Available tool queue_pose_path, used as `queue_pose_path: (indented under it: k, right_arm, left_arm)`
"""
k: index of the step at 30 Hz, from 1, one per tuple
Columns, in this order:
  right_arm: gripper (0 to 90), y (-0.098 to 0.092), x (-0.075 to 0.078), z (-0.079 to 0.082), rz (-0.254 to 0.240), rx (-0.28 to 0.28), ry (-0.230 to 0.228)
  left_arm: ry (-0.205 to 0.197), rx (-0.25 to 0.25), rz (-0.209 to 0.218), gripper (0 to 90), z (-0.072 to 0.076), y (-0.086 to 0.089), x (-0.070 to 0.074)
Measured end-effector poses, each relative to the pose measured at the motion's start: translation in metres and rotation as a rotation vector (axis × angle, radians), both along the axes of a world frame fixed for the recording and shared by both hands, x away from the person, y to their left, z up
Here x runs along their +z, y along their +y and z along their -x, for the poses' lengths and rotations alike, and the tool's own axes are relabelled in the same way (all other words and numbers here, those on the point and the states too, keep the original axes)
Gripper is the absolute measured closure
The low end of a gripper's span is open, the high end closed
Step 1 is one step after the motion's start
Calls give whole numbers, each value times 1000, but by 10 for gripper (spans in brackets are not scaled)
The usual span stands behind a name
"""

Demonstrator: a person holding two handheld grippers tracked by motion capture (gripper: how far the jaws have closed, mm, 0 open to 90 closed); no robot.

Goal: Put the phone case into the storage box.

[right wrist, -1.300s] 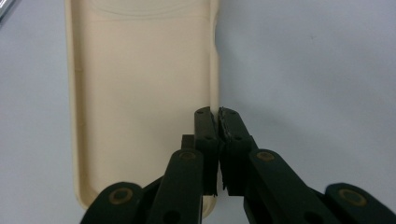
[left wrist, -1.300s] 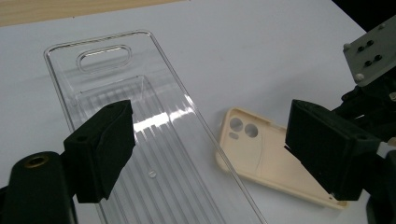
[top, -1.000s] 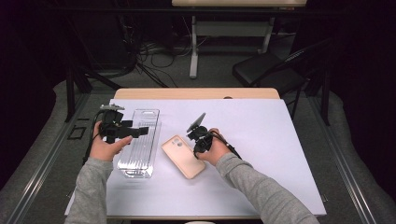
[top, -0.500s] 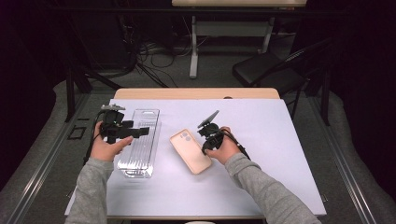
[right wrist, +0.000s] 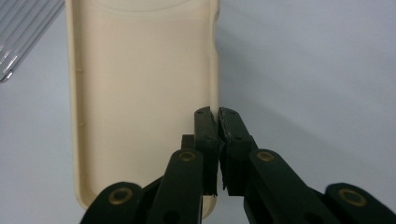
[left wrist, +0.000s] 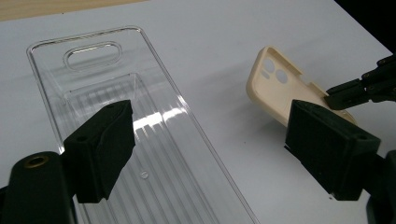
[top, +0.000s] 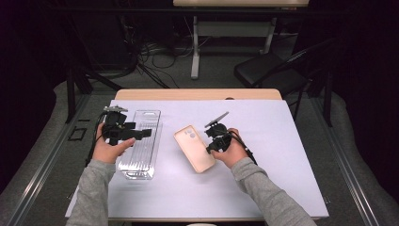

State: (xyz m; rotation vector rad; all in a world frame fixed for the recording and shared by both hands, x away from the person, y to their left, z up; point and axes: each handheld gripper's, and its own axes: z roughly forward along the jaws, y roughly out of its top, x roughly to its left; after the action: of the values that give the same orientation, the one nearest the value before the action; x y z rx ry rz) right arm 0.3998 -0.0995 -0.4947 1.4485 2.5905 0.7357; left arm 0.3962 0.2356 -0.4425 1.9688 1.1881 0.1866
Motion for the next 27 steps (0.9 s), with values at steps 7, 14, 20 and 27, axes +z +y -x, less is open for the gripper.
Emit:
queue_pose_path:
  k: [7,14,20,27]
  right_arm:
    - [871,-6,-1,6,-31,-20,-38]
    - [871,-10,-5,14,-37,-29,-72]
    - [871,-13,-6,20,-57,-45,-122]
    - [871,-16,0,28,-89,-67,-196]
  left_arm:
    - [4,-4,-7,158,-1,-3,-2]
    - [5,-16,-14,158,0,-11,-4]
    - [3,-24,3,158,1,-18,-6]
    - [17,-51,23,158,2,-30,-9]
